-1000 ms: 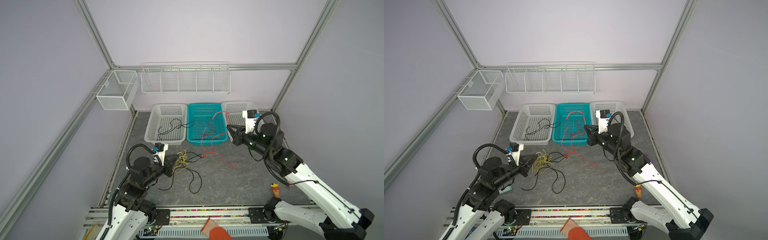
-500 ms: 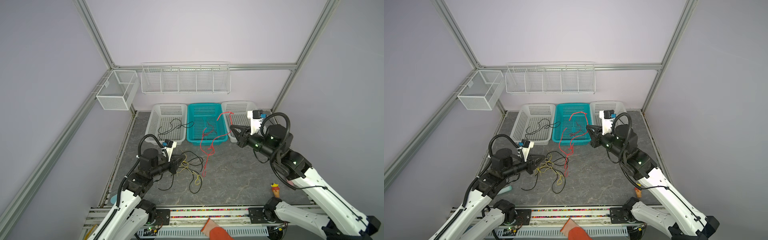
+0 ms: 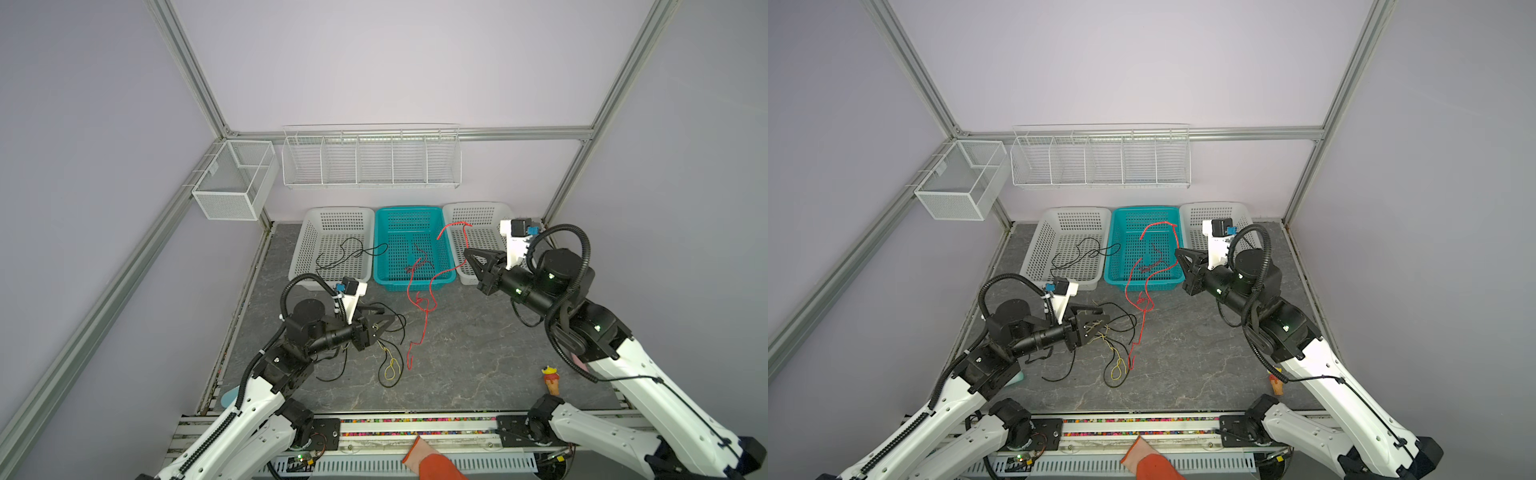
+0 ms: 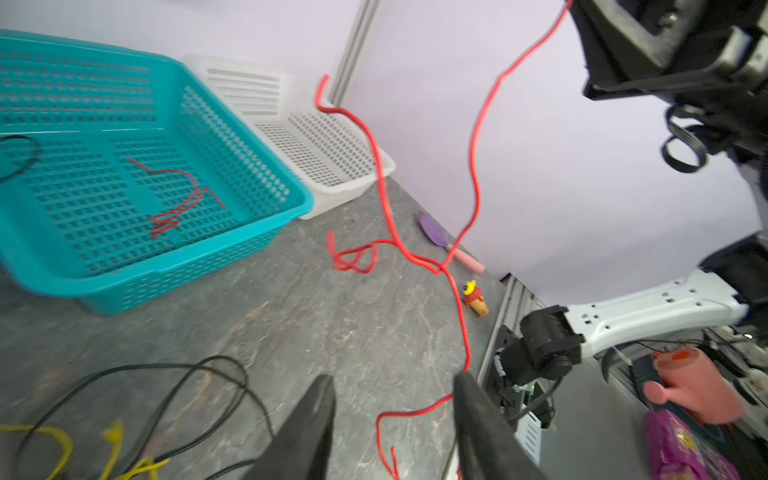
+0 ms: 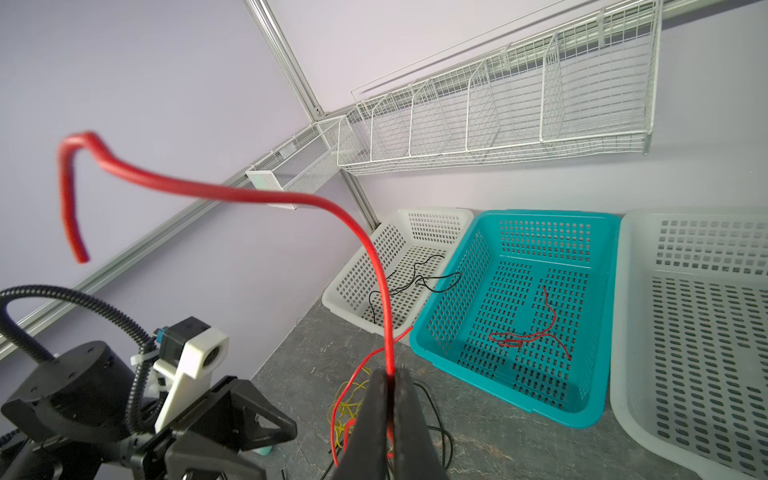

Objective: Untangle the cables

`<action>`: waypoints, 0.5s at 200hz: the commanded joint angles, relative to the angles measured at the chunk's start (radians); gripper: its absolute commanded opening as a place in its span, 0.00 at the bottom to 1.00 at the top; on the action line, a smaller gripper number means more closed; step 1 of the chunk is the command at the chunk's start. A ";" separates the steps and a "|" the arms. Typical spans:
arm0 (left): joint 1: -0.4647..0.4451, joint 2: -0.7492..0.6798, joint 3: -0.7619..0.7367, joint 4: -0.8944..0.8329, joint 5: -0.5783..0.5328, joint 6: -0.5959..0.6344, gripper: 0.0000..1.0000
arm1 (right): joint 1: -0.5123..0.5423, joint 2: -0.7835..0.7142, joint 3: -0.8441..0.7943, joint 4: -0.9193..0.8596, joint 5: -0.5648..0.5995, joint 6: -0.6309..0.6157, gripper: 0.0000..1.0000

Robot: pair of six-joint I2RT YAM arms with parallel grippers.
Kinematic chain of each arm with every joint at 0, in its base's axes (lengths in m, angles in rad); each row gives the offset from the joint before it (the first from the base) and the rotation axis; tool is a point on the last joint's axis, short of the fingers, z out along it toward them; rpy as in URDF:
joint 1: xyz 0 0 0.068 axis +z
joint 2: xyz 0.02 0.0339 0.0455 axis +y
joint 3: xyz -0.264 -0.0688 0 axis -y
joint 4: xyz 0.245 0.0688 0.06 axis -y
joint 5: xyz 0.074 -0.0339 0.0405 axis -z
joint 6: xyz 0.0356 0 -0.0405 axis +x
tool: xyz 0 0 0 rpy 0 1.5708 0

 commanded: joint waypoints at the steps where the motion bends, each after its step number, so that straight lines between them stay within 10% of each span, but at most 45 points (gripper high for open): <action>1: -0.078 0.027 -0.026 0.148 -0.090 -0.017 0.54 | 0.002 0.009 0.038 0.025 0.001 -0.003 0.07; 100: -0.147 0.219 -0.026 0.414 -0.084 -0.084 0.59 | 0.004 0.027 0.071 0.002 -0.033 0.010 0.07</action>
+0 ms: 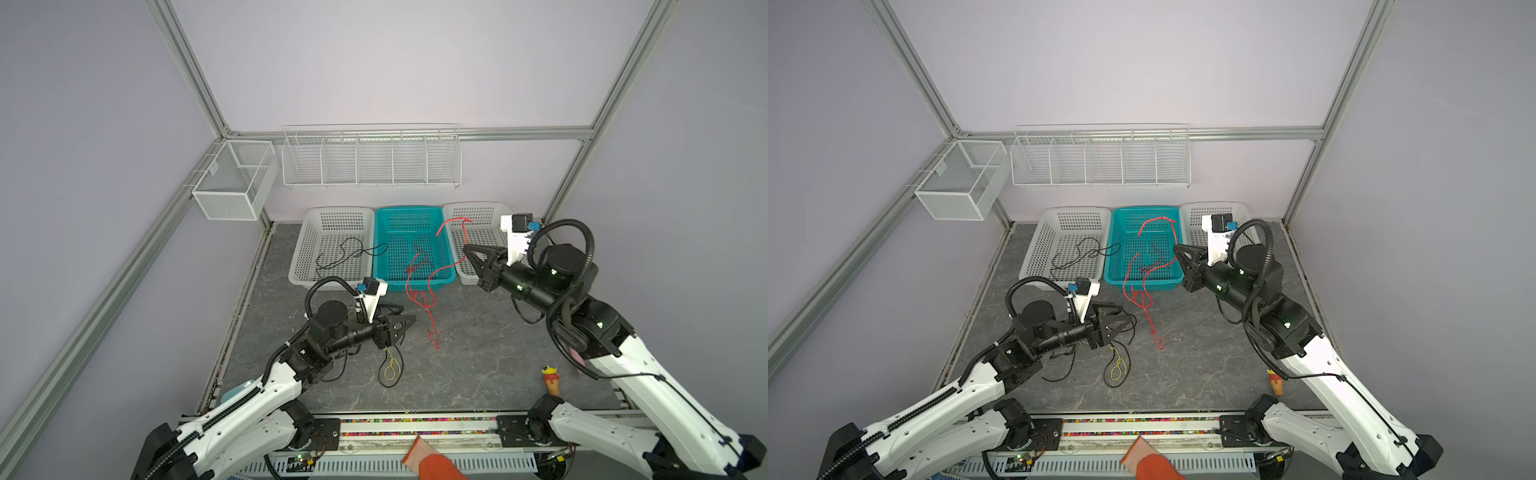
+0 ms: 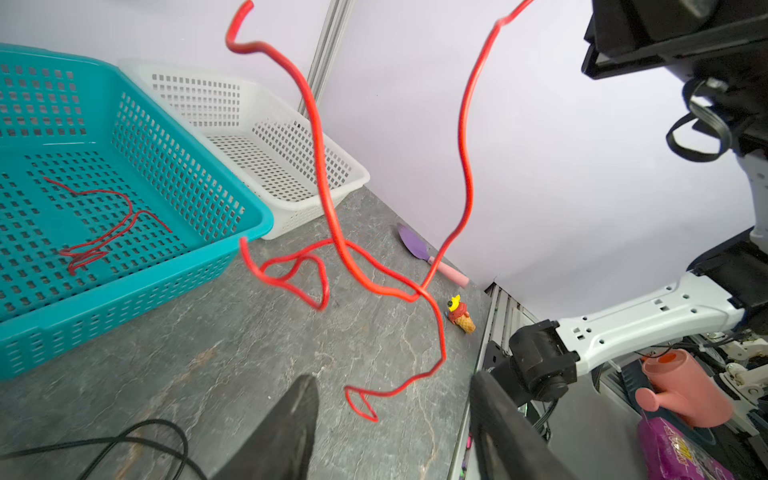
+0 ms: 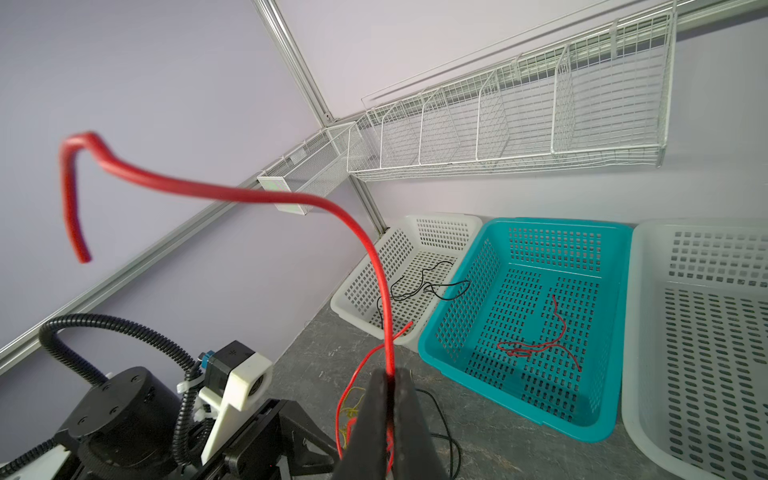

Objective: Untangle the cables

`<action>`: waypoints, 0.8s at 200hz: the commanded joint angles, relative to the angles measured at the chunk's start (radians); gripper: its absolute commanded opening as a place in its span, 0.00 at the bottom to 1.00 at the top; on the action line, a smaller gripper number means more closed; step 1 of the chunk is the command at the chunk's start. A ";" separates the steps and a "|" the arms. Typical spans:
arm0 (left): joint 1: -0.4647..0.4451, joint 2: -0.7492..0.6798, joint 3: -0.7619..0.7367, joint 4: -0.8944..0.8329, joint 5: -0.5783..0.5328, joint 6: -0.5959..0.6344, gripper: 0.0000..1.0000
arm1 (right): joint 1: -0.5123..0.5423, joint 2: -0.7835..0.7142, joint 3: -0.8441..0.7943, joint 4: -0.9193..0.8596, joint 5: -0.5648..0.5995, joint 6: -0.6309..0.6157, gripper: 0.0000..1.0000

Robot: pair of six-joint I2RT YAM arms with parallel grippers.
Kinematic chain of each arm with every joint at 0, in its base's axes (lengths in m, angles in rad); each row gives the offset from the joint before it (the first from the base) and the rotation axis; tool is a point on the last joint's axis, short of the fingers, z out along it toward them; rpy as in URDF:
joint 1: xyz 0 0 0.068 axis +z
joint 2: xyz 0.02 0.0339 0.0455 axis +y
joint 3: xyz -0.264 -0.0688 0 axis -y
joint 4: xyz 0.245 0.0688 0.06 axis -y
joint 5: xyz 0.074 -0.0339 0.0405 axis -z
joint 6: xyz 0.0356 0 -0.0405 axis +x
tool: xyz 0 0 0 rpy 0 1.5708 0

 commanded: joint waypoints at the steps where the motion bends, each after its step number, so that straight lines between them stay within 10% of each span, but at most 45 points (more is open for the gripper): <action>1: -0.021 0.039 0.007 0.123 0.008 -0.039 0.59 | 0.004 0.007 0.031 0.011 -0.012 0.010 0.07; 160: -0.095 0.140 0.012 0.181 0.015 -0.080 0.49 | 0.074 0.033 0.068 -0.001 0.045 -0.020 0.07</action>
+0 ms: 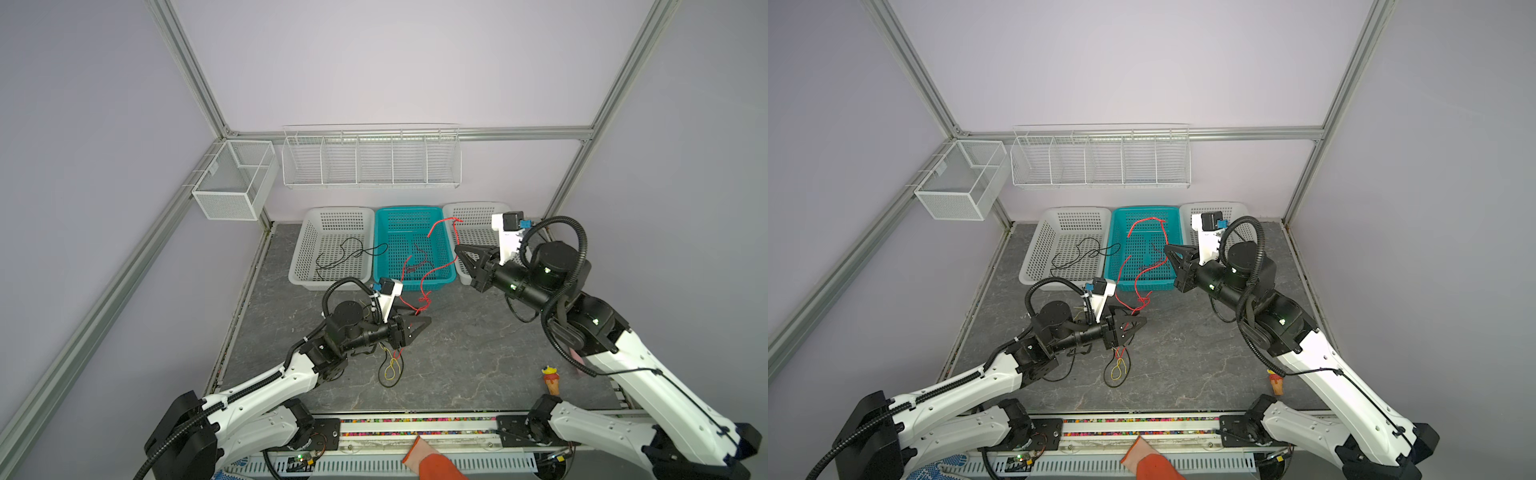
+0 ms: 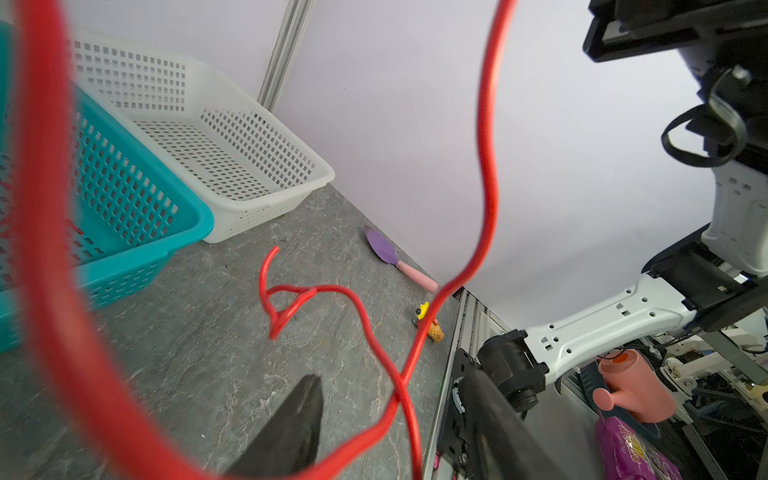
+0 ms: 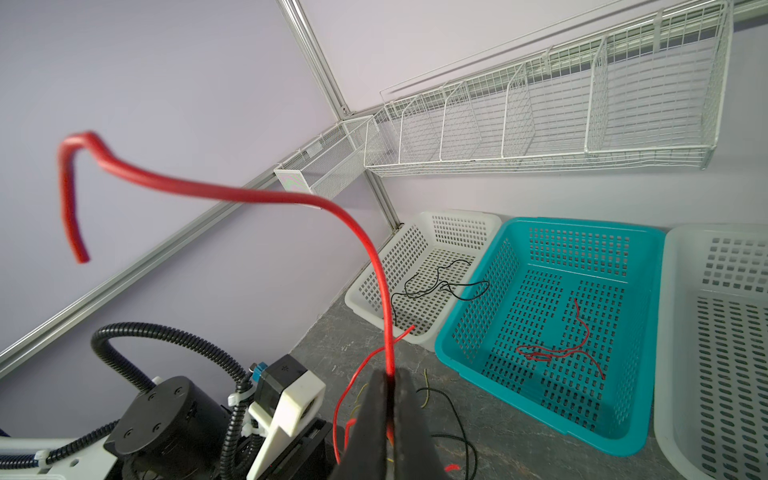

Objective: Untangle the cables

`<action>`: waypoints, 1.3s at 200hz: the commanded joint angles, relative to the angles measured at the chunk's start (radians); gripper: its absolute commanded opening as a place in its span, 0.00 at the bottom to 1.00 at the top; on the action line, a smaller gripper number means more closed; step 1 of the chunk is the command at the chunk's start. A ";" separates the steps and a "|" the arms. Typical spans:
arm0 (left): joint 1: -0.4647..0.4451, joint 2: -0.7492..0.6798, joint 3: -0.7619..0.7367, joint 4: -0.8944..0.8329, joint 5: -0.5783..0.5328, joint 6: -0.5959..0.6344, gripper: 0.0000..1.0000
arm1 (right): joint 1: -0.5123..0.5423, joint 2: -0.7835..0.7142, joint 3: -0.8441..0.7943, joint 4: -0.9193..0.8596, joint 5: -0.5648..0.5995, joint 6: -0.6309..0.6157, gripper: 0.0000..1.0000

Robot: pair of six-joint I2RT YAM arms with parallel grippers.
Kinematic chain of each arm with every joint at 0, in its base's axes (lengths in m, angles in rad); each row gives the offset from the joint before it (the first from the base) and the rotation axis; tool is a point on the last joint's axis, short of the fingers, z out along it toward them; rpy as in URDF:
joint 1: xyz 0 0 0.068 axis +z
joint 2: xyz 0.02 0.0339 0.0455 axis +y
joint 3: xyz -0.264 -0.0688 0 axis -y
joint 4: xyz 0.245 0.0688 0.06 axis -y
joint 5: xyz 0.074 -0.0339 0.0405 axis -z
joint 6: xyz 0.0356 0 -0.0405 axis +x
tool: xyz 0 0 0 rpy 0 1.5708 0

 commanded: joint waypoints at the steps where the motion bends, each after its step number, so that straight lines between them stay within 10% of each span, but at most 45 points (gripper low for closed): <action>1: -0.008 -0.002 0.012 0.002 0.018 -0.002 0.48 | 0.012 -0.004 0.024 0.006 0.026 -0.019 0.07; 142: -0.008 -0.020 0.040 -0.078 0.083 0.032 0.00 | 0.018 -0.015 0.003 -0.015 0.125 -0.034 0.07; 260: -0.008 -0.175 0.083 -0.116 0.085 0.052 0.00 | 0.008 0.012 -0.157 -0.014 0.236 -0.050 0.07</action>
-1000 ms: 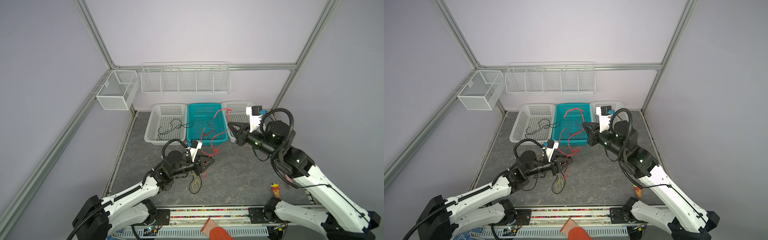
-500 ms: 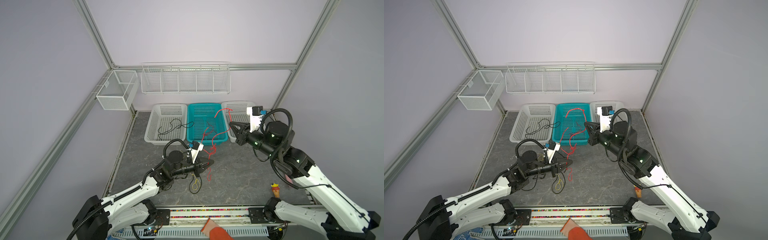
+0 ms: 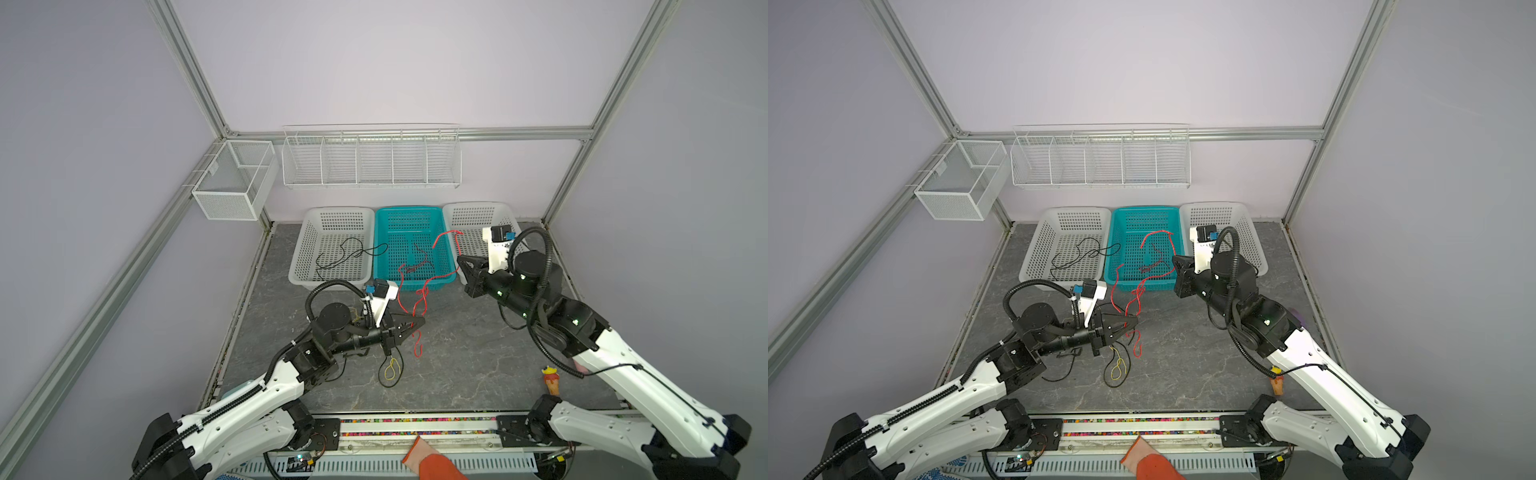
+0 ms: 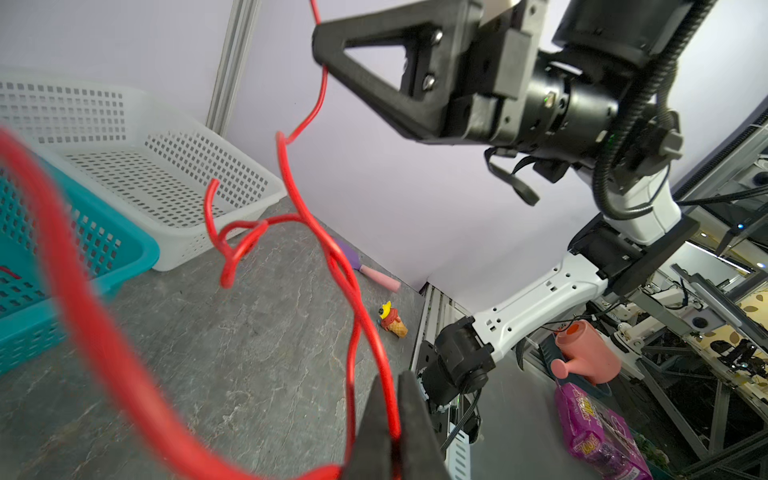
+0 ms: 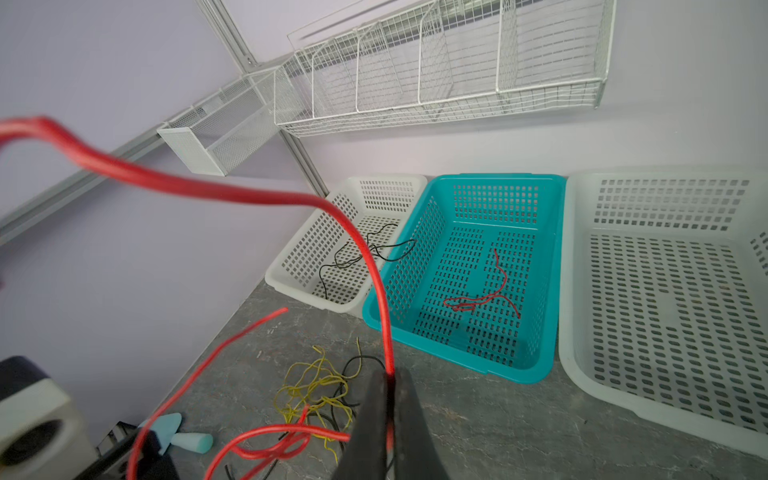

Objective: Untangle the cables

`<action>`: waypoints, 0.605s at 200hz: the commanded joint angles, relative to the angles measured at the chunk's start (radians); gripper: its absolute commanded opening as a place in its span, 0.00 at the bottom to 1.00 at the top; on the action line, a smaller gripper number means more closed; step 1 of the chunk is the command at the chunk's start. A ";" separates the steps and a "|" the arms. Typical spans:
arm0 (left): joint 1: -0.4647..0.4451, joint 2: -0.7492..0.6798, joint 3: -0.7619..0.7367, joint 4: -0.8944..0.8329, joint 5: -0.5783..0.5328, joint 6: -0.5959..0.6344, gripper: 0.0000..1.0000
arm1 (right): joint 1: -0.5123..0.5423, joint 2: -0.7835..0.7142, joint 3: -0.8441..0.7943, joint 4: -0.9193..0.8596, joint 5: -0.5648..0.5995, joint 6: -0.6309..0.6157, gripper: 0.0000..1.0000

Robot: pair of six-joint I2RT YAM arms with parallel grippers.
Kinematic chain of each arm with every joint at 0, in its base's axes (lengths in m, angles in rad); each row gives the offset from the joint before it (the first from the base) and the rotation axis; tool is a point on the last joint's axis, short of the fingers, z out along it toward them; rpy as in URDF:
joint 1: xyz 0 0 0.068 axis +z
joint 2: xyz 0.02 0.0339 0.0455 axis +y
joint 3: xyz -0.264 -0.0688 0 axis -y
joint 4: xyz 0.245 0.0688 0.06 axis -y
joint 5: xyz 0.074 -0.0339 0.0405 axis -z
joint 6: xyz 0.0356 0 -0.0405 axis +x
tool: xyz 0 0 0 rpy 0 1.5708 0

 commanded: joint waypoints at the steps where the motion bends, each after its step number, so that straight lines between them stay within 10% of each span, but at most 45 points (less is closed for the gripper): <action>1: -0.004 -0.031 0.045 -0.024 -0.011 0.034 0.00 | -0.002 0.004 -0.030 0.016 0.038 -0.024 0.07; 121: 0.001 -0.058 0.135 -0.336 -0.244 0.163 0.00 | -0.072 -0.068 -0.131 -0.034 0.165 -0.025 0.07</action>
